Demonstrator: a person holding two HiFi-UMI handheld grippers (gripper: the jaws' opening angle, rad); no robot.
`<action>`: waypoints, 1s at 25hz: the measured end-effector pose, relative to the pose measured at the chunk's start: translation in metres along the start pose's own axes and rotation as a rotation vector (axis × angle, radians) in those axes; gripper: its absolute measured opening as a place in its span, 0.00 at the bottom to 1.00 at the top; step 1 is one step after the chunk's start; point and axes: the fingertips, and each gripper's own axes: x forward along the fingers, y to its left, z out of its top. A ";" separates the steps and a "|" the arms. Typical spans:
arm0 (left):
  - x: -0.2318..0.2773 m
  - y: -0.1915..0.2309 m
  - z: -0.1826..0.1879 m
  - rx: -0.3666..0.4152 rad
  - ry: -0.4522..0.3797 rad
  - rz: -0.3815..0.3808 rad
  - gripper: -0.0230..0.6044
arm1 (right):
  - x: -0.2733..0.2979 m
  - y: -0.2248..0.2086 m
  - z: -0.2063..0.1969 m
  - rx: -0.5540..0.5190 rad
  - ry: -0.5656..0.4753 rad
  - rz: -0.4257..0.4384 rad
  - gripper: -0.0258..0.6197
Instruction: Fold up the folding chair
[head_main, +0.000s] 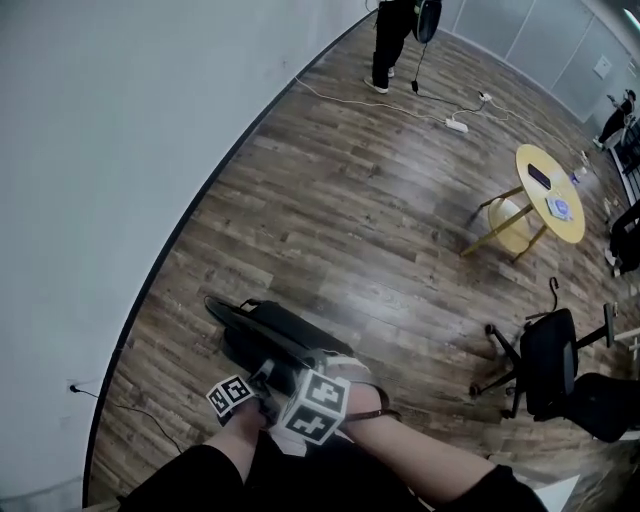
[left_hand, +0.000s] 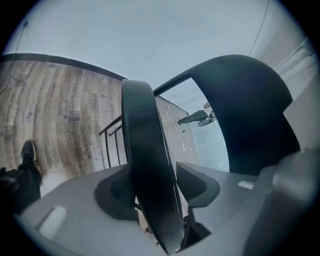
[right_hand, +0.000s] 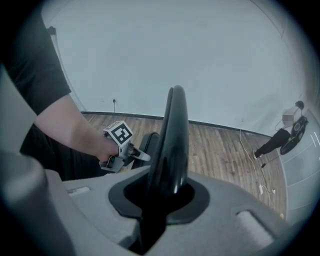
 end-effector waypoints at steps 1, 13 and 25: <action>0.001 -0.001 0.001 -0.004 -0.008 0.003 0.38 | 0.000 0.000 0.000 -0.002 -0.002 0.004 0.13; 0.005 -0.018 -0.006 0.016 0.182 0.010 0.34 | -0.003 0.013 0.003 -0.059 0.033 -0.022 0.13; 0.015 -0.040 -0.012 0.102 0.357 -0.030 0.35 | -0.002 0.020 0.004 -0.071 0.044 -0.051 0.14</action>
